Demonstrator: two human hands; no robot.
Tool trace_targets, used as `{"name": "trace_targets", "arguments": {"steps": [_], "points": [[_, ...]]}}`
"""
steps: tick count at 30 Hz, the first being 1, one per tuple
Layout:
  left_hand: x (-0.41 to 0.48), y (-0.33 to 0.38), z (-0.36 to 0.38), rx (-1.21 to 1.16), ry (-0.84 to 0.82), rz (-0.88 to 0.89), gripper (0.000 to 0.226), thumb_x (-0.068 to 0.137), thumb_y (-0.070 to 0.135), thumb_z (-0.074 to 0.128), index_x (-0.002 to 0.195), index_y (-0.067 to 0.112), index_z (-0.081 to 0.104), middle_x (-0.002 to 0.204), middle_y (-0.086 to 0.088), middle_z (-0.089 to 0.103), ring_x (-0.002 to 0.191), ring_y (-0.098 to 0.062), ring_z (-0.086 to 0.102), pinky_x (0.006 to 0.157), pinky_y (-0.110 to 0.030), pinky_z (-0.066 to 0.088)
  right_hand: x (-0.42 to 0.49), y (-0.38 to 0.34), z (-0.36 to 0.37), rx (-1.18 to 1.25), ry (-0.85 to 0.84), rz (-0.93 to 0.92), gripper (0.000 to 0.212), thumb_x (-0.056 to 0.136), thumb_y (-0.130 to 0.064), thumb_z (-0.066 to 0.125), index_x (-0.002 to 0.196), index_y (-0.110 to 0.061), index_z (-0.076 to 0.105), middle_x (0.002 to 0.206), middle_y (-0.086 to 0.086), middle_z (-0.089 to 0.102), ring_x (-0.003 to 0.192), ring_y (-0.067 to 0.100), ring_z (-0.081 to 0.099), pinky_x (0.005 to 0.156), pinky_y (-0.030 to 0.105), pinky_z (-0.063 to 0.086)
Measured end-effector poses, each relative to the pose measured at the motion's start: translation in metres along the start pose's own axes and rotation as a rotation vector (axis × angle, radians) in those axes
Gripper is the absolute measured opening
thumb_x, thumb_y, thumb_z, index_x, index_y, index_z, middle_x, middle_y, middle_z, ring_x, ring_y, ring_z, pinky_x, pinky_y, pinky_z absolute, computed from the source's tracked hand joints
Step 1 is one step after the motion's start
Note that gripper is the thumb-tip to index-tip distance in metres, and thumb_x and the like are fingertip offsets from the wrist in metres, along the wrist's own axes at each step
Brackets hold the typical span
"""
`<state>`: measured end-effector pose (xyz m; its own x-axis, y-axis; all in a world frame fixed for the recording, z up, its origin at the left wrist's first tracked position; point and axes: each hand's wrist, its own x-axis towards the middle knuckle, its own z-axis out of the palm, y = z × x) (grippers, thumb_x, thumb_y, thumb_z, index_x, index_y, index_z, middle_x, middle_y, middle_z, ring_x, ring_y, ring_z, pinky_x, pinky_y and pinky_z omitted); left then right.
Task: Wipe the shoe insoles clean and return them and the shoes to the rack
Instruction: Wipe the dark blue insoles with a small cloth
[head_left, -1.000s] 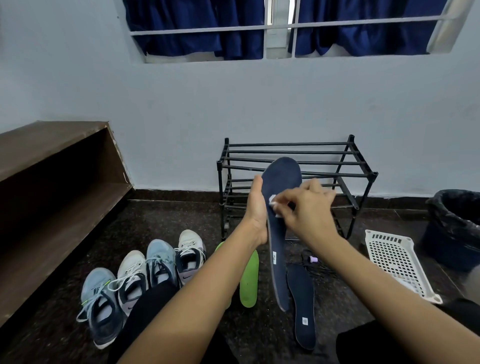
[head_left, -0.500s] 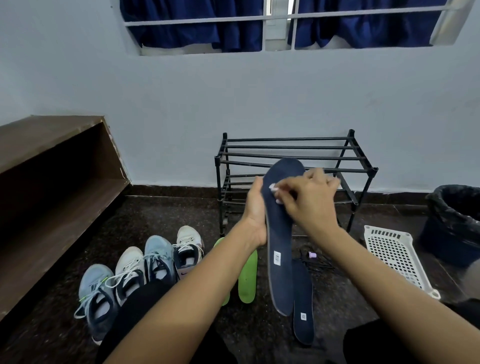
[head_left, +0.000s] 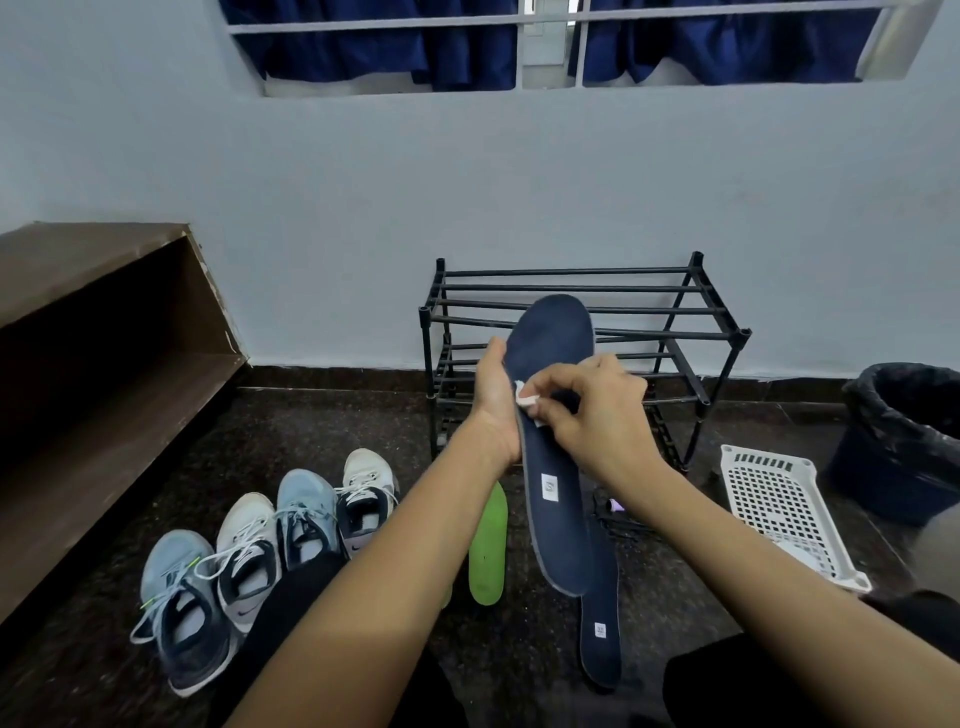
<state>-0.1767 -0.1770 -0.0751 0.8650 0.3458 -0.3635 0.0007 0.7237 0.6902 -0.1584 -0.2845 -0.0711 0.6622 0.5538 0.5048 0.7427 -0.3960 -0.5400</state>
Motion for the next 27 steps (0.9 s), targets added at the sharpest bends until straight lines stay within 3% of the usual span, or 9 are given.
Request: {"name": "trace_targets", "arguments": {"steps": [2,5,10,13,16,18,20,23,27], "points": [[0.004,0.007,-0.003,-0.066,-0.024,0.014,0.056,0.097,0.049,0.035,0.103,0.002,0.066,0.094,-0.017,0.071,0.081,-0.030,0.068,0.068,-0.032,0.056,-0.006,-0.001,0.002,0.063,-0.022,-0.031,0.019,0.074,-0.013,0.075,0.080,-0.031,0.073,0.067,-0.021,0.049,0.088,0.009,0.042,0.087,0.042,0.033],[0.009,0.012,-0.006,-0.179,-0.046,0.020,0.057,0.100,0.048,0.031,0.101,0.000,0.063,0.082,-0.022,0.071,0.066,-0.036,0.070,0.061,-0.037,0.059,-0.012,0.005,0.008,0.131,-0.034,-0.101,0.024,0.069,-0.008,0.077,0.076,-0.031,0.073,0.059,-0.028,0.049,0.082,0.009,0.044,0.080,0.050,0.042],[0.014,0.019,-0.010,-0.377,-0.041,0.059,0.061,0.098,0.052,0.035,0.134,0.006,0.053,0.127,-0.019,0.062,0.096,-0.039,0.063,0.059,-0.041,0.060,-0.021,0.011,0.014,0.175,-0.189,-0.145,0.019,0.068,-0.015,0.081,0.076,-0.031,0.073,0.066,-0.030,0.057,0.082,0.001,0.044,0.080,0.029,0.040],[0.019,0.020,-0.014,-0.387,-0.052,0.059,0.063,0.097,0.053,0.034,0.140,0.008,0.047,0.140,-0.017,0.052,0.117,-0.040,0.056,0.076,-0.042,0.056,-0.022,0.018,0.012,0.381,-0.292,-0.031,0.014,0.077,-0.009,0.074,0.078,-0.023,0.072,0.069,-0.014,0.068,0.075,0.004,0.060,0.073,0.018,0.045],[0.027,0.019,-0.021,-0.413,-0.107,0.033,0.059,0.095,0.047,0.036,0.144,0.013,0.043,0.139,-0.008,0.050,0.134,-0.033,0.044,0.099,-0.044,0.045,-0.017,0.026,0.010,0.691,-0.167,0.140,0.009,0.083,-0.002,0.068,0.085,-0.011,0.069,0.073,0.000,0.068,0.067,0.008,0.061,0.068,0.022,0.050],[0.028,0.014,-0.023,-0.400,-0.106,0.021,0.057,0.095,0.043,0.037,0.144,0.014,0.043,0.130,-0.009,0.052,0.126,-0.031,0.050,0.104,-0.043,0.041,-0.016,0.029,0.011,0.806,-0.156,0.265,0.005,0.086,-0.001,0.064,0.089,-0.002,0.068,0.076,0.004,0.066,0.067,0.006,0.059,0.065,0.018,0.049],[0.032,0.007,-0.025,-0.309,-0.058,0.015,0.059,0.097,0.048,0.034,0.138,0.009,0.049,0.125,-0.015,0.057,0.109,-0.036,0.057,0.093,-0.044,0.045,-0.017,0.032,0.016,0.925,-0.224,0.393,0.007,0.088,-0.003,0.062,0.091,-0.001,0.068,0.080,0.005,0.068,0.071,0.008,0.062,0.066,0.019,0.052],[0.037,-0.006,-0.027,-0.207,-0.001,0.037,0.053,0.093,0.052,0.040,0.128,0.014,0.051,0.125,-0.014,0.054,0.109,-0.031,0.051,0.093,-0.042,0.038,-0.019,0.039,0.025,0.993,-0.249,0.511,0.006,0.089,-0.002,0.060,0.089,-0.001,0.066,0.079,0.004,0.069,0.071,0.014,0.065,0.065,0.027,0.055],[0.038,-0.017,-0.028,-0.083,0.069,0.013,0.033,0.096,0.043,0.045,0.093,0.015,0.062,0.083,-0.004,0.061,0.075,-0.020,0.056,0.069,-0.032,0.043,-0.019,0.053,0.036,0.926,-0.189,0.538,0.008,0.089,-0.007,0.064,0.084,-0.001,0.067,0.077,0.009,0.066,0.069,0.017,0.062,0.061,0.027,0.053]]}}
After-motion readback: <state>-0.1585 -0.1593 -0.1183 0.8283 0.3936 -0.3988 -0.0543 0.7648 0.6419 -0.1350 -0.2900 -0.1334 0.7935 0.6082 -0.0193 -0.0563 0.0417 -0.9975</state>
